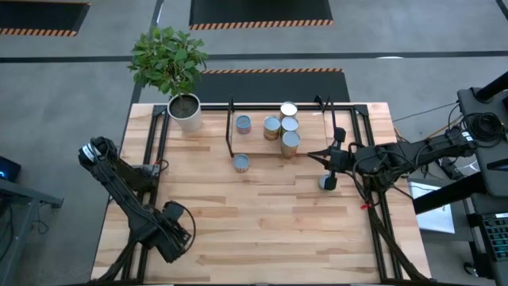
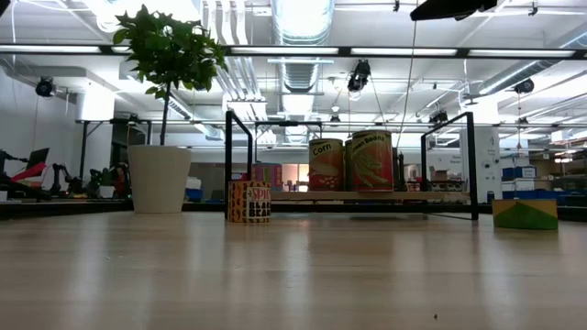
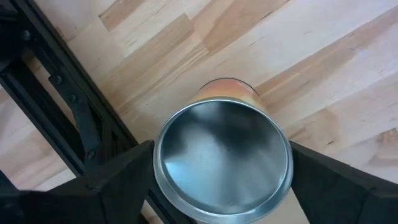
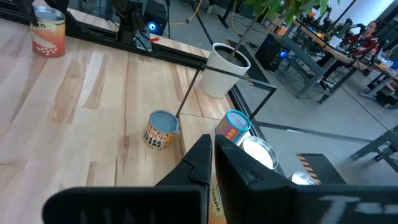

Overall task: Pick and place cans onto a shelf
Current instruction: Put the canned corn on the shelf

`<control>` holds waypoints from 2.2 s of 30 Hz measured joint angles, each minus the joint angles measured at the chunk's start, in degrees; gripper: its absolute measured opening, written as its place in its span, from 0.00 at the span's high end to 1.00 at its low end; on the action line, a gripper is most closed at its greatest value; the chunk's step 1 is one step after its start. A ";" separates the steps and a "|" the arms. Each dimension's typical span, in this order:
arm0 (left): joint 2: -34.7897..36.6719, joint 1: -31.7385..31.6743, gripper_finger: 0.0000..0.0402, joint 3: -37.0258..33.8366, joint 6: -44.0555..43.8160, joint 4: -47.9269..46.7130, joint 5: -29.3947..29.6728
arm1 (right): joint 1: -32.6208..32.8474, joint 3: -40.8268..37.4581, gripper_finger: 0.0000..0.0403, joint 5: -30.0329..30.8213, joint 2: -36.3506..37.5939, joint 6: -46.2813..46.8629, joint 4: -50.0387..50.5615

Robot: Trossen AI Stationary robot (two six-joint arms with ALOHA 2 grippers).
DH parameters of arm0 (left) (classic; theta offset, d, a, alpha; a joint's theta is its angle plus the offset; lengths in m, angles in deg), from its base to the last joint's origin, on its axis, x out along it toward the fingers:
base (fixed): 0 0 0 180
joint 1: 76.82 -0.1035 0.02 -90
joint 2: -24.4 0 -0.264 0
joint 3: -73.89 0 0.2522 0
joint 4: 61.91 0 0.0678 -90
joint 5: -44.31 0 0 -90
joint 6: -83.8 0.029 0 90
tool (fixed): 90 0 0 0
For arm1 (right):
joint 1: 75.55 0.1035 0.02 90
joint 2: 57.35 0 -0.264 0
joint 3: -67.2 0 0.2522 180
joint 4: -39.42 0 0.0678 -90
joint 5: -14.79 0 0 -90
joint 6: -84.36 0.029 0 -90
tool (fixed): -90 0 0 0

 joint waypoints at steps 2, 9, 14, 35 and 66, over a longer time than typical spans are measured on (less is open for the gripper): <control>0.07 0.02 0.23 0.00 0.00 0.00 0.00 | 0.00 0.00 0.98 0.00 0.00 0.00 0.01; 0.01 -0.41 0.24 2.32 2.41 1.54 -0.05 | 0.00 0.00 0.98 0.00 0.00 0.02 0.03; -0.27 -3.96 0.23 9.98 9.11 0.92 3.42 | 0.00 0.00 0.98 0.00 0.00 0.02 -0.01; -16.70 -28.70 0.23 46.18 76.75 -7.49 8.20 | 0.00 0.00 0.98 0.00 0.02 1.05 1.45; -35.52 -59.69 0.23 63.27 121.42 -4.66 9.20 | 0.00 -0.02 0.98 0.04 0.02 0.54 2.94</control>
